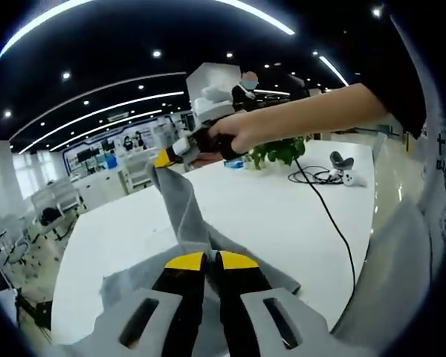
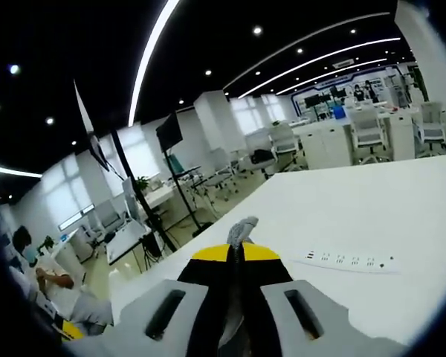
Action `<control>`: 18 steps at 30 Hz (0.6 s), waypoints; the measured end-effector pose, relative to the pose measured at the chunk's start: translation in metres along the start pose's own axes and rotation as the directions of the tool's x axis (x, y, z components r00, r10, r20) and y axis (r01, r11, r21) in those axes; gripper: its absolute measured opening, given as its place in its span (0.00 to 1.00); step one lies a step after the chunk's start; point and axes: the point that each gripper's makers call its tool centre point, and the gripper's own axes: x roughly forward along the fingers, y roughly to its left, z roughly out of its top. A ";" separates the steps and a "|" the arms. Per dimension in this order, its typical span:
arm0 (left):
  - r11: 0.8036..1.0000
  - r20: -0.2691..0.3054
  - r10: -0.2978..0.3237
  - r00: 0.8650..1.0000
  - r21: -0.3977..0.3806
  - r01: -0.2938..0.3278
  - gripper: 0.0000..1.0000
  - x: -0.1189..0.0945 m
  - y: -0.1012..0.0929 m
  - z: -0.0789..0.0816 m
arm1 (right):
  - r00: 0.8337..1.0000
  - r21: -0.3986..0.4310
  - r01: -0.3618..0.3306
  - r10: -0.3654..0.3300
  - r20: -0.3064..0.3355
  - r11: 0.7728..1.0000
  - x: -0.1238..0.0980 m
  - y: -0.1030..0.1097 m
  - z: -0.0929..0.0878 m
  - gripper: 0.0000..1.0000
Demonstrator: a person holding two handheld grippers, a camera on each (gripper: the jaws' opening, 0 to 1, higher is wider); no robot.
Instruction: Fold the towel on the table until its edges align and the towel forms a compact rectangular stack.
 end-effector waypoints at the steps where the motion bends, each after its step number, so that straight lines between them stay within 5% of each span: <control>1: 1.000 -0.002 0.008 1.000 -0.005 -0.008 0.06 -0.001 0.002 -0.002 | 1.000 0.000 -0.003 0.003 0.000 1.000 0.002 0.001 0.000 0.01; 18: 0.979 -0.003 0.173 0.985 -0.109 -0.172 0.06 -0.032 0.038 -0.028 | 0.995 0.011 -0.089 0.089 -0.033 0.996 0.047 0.038 -0.012 0.01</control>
